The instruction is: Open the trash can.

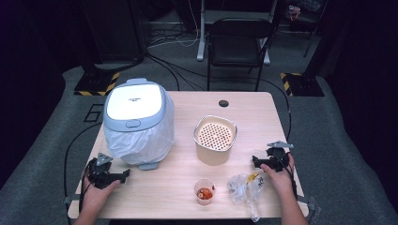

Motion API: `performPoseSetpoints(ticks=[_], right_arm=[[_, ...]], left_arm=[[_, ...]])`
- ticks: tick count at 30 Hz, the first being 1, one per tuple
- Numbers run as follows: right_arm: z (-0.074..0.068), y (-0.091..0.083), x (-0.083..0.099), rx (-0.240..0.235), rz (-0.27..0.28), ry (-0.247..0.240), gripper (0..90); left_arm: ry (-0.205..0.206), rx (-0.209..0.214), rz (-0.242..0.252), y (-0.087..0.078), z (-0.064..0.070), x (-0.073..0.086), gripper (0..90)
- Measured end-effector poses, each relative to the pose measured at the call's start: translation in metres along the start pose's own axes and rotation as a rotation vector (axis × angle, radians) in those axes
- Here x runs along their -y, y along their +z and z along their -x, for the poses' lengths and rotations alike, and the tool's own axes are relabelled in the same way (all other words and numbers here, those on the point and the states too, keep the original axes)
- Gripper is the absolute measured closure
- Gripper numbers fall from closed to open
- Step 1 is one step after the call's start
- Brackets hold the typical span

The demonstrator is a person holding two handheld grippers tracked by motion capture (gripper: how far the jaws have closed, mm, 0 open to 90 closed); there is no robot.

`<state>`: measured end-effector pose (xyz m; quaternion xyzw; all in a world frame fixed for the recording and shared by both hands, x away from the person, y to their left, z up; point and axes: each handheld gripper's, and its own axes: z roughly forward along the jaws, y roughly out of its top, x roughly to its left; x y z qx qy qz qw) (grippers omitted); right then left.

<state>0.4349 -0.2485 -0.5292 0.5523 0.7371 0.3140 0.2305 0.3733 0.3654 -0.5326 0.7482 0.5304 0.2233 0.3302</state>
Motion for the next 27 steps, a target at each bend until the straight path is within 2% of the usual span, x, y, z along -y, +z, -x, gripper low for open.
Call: performPoseSetpoints(ticks=[21,25,27], right_arm=[[-0.0010,0.0014,-0.0015,0.006,0.000,0.008,0.0],[-0.0020,0.0028,-0.0029,0.004,-0.001,0.010,0.0],[-0.0019,0.0032,-0.0034,0.005,-0.001,0.007,0.0]], left_arm=[[-0.002,-0.007,0.002,-0.0002,0.0000,0.0001,1.6],[-0.010,-0.005,0.025,-0.0044,0.0006,0.0031,7.5],[-0.021,-0.003,0.047,-0.0069,0.0003,0.0049,16.1]])
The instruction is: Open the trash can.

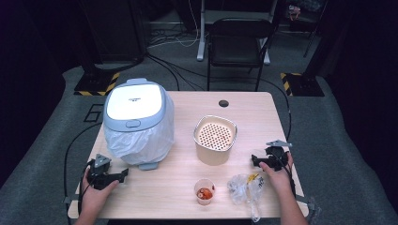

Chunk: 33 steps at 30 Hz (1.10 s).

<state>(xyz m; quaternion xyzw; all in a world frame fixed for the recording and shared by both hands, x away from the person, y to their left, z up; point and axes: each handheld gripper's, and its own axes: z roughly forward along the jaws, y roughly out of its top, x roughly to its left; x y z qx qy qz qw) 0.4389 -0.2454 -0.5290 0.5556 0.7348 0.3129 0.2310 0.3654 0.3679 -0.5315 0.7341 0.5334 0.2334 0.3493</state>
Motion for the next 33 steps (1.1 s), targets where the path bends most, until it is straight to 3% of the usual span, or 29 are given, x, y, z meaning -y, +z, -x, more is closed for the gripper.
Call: performPoseSetpoints(ticks=[2,5,8,10,14,16,18,23,28,33], right_arm=[[0.000,0.000,0.000,0.001,0.000,0.002,0.0],[0.000,0.000,0.000,-0.001,0.001,0.000,0.0],[0.000,0.000,0.000,-0.002,-0.001,-0.001,0.0],[0.000,0.000,0.000,-0.002,0.000,-0.001,0.0],[0.000,0.000,0.000,-0.001,0.000,-0.001,0.0],[0.000,0.000,0.000,-0.002,0.000,-0.001,0.0],[0.000,0.000,0.000,-0.002,-0.001,-0.001,0.0],[0.000,0.000,0.000,-0.003,0.001,-0.001,0.0],[0.000,0.000,0.000,-0.004,0.001,-0.002,0.0],[-0.001,0.000,0.001,-0.003,0.001,0.004,0.0]], left_arm=[[-0.015,0.032,0.007,-0.002,0.001,0.000,19.3],[-0.030,0.039,-0.018,-0.007,0.008,-0.003,36.8],[-0.039,0.031,0.003,-0.012,0.016,-0.004,39.1],[-0.051,0.043,0.024,-0.018,0.024,-0.007,45.4],[-0.035,0.059,0.048,-0.029,0.036,-0.015,53.1],[-0.006,0.047,0.055,-0.033,0.041,-0.019,58.1],[0.051,0.021,0.058,-0.035,0.048,-0.022,63.2],[0.169,0.018,0.017,-0.038,0.061,-0.024,74.2],[0.211,0.053,0.025,-0.040,0.071,-0.029,80.9],[0.194,0.073,0.046,-0.041,0.077,-0.034,87.5]])
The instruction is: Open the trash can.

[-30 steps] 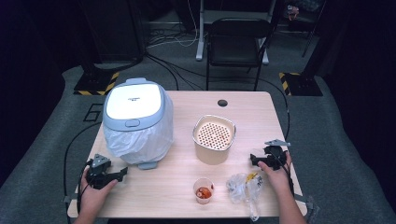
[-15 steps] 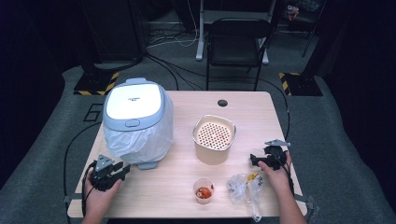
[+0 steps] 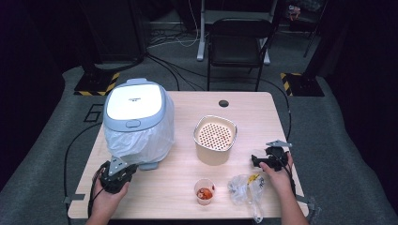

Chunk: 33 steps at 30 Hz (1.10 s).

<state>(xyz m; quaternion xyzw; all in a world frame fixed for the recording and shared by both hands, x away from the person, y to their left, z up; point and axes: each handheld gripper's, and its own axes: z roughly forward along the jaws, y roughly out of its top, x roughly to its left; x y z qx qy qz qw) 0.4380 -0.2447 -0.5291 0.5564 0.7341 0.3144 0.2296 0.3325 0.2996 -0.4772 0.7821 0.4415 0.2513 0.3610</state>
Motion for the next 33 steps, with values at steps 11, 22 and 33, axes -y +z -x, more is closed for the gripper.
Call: performPoseSetpoints(ticks=[11,22,33], right_arm=[[0.000,0.000,0.000,0.000,0.000,-0.001,0.0],[0.000,0.000,0.000,-0.002,0.001,-0.004,0.0],[0.000,0.000,0.000,-0.003,0.001,-0.008,0.0]], left_arm=[[0.093,0.023,-0.019,0.004,0.028,-0.013,90.0],[0.157,-0.007,-0.068,0.034,0.025,-0.022,90.0],[0.136,-0.016,-0.086,0.049,0.022,-0.018,90.0]])
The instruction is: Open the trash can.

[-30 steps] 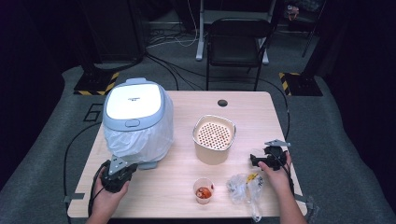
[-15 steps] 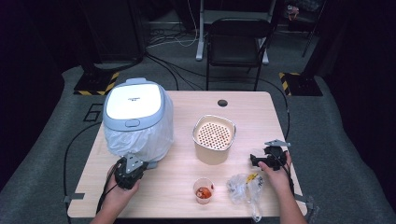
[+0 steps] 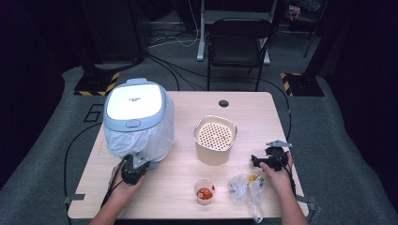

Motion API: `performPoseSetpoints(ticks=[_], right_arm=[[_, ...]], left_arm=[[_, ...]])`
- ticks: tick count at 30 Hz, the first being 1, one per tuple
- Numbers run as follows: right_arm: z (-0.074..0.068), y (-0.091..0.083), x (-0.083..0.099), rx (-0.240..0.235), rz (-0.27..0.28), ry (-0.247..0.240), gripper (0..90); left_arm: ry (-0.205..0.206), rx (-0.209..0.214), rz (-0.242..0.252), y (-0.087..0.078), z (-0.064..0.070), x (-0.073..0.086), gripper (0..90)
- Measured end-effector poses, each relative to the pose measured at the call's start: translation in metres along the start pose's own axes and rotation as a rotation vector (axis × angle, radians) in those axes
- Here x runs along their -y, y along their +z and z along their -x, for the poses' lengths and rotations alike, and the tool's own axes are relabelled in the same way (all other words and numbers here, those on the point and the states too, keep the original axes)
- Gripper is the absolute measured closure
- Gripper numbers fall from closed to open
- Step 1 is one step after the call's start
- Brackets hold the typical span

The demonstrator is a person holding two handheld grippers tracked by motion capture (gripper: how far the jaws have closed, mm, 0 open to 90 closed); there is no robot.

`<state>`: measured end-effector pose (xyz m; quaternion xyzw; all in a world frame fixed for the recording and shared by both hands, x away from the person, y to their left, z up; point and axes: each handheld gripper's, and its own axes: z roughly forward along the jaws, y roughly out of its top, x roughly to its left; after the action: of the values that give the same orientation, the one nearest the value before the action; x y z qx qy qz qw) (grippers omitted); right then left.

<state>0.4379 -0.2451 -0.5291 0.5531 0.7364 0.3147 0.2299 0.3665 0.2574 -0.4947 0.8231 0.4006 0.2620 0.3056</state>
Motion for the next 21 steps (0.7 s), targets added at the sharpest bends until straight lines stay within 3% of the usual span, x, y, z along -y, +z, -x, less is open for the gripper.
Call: performPoseSetpoints(ticks=[2,3,4,6,7,12,13,14,15,16,18,19,21], right_arm=[[0.000,0.000,0.000,0.000,0.000,0.000,0.0],[0.000,0.000,0.000,0.000,0.000,0.000,0.0],[0.000,0.000,0.000,0.000,0.000,0.000,0.0],[0.000,0.000,0.000,0.000,0.000,0.000,0.0],[0.000,0.000,0.000,0.000,0.000,0.000,0.0],[0.000,0.000,0.000,0.000,0.000,0.000,0.0],[0.000,0.000,0.000,0.000,0.000,0.000,0.0],[0.000,0.000,0.000,0.001,0.001,0.000,0.0],[0.000,0.000,0.000,0.001,0.000,0.000,0.0],[0.000,0.000,0.000,0.001,0.000,0.000,0.0],[0.000,0.000,0.000,0.000,0.000,0.000,0.0],[0.000,0.000,0.000,0.000,0.001,0.000,0.0],[0.000,0.000,0.000,0.001,0.000,0.000,0.0]], left_arm=[[-0.001,-0.001,0.004,0.001,0.001,0.000,90.0],[0.043,0.009,-0.011,0.001,-0.002,-0.001,90.0],[0.021,0.006,-0.004,0.001,0.000,0.000,90.0],[0.027,0.000,0.006,0.003,0.002,0.001,90.0],[0.086,-0.008,-0.008,0.003,0.000,-0.001,90.0],[0.142,-0.037,-0.034,0.003,0.004,-0.003,90.0],[0.095,-0.023,-0.032,0.004,0.007,-0.002,90.0],[0.087,-0.035,-0.024,0.005,0.008,-0.001,90.0],[0.142,-0.037,-0.048,0.004,0.006,-0.003,90.0],[0.158,-0.044,-0.046,0.004,0.006,-0.004,90.0],[0.157,-0.046,-0.055,0.005,0.005,-0.004,90.0],[0.109,-0.026,-0.061,0.006,0.007,-0.004,90.0],[0.100,-0.022,-0.060,0.007,0.006,-0.003,90.0]])
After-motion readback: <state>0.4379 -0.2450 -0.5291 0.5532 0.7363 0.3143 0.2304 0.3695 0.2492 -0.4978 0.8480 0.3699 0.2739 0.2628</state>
